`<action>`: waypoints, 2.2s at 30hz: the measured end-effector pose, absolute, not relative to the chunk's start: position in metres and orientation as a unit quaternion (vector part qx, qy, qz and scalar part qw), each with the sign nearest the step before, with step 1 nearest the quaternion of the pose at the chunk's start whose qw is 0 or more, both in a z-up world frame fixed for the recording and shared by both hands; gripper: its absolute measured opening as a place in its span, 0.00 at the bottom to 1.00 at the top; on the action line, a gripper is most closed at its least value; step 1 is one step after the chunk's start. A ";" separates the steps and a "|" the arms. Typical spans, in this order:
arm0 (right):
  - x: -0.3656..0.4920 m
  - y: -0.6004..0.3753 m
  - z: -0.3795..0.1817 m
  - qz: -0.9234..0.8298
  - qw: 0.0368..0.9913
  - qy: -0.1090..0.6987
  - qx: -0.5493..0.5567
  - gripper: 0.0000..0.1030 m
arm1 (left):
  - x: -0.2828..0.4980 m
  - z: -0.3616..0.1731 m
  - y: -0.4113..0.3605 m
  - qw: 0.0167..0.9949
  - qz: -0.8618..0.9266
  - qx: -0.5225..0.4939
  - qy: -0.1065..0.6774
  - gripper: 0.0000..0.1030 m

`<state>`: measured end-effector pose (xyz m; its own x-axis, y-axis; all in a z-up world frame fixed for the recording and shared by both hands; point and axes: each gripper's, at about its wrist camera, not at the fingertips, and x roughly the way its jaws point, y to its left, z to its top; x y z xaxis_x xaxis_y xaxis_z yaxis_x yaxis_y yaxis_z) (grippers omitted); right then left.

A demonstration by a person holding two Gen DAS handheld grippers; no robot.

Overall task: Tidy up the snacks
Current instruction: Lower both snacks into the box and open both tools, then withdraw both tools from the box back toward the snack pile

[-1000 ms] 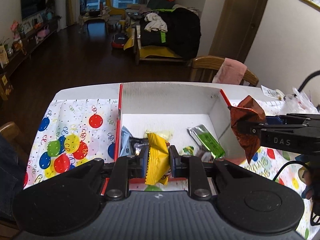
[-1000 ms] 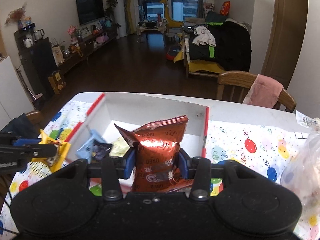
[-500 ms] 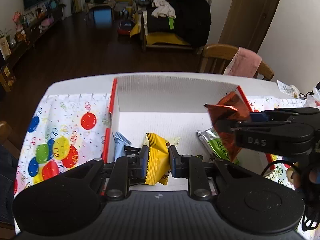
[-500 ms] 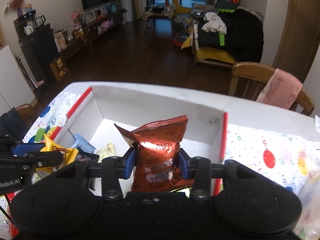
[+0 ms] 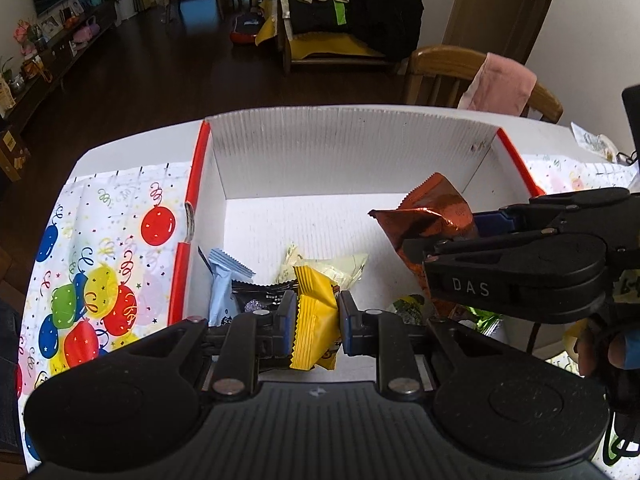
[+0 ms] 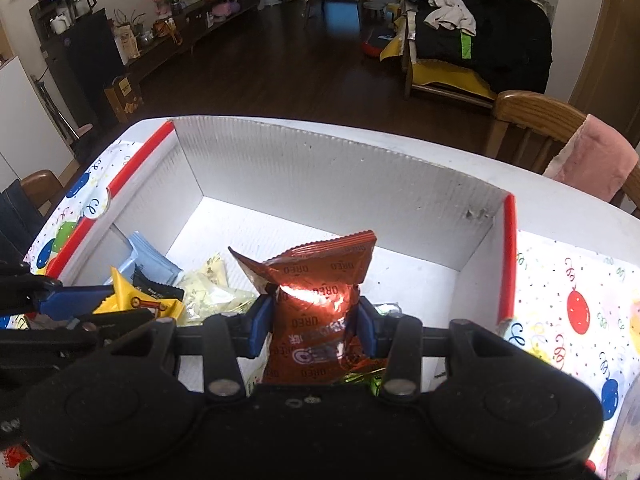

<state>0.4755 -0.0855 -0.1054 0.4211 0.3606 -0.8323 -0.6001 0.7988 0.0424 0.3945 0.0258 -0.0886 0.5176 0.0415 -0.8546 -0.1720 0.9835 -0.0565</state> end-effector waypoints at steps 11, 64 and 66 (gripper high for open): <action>0.479 -0.081 -0.124 0.285 0.822 0.473 -0.140 0.43 | 0.402 -0.106 0.018 0.861 0.053 -0.052 0.502 0.20; 0.358 -0.120 -0.021 0.314 0.870 0.375 -0.064 0.76 | 0.290 -0.023 0.027 0.911 0.046 -0.042 0.407 0.53; 0.352 -0.122 -0.018 0.316 0.871 0.372 -0.060 0.77 | 0.283 -0.020 0.030 0.914 0.043 -0.046 0.402 0.56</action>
<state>0.3517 -0.1224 -0.0179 0.5237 0.5060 -0.6853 -0.5953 0.7929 0.1306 0.2829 0.0302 -0.0198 0.6735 0.0408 -0.7380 -0.1155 0.9920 -0.0505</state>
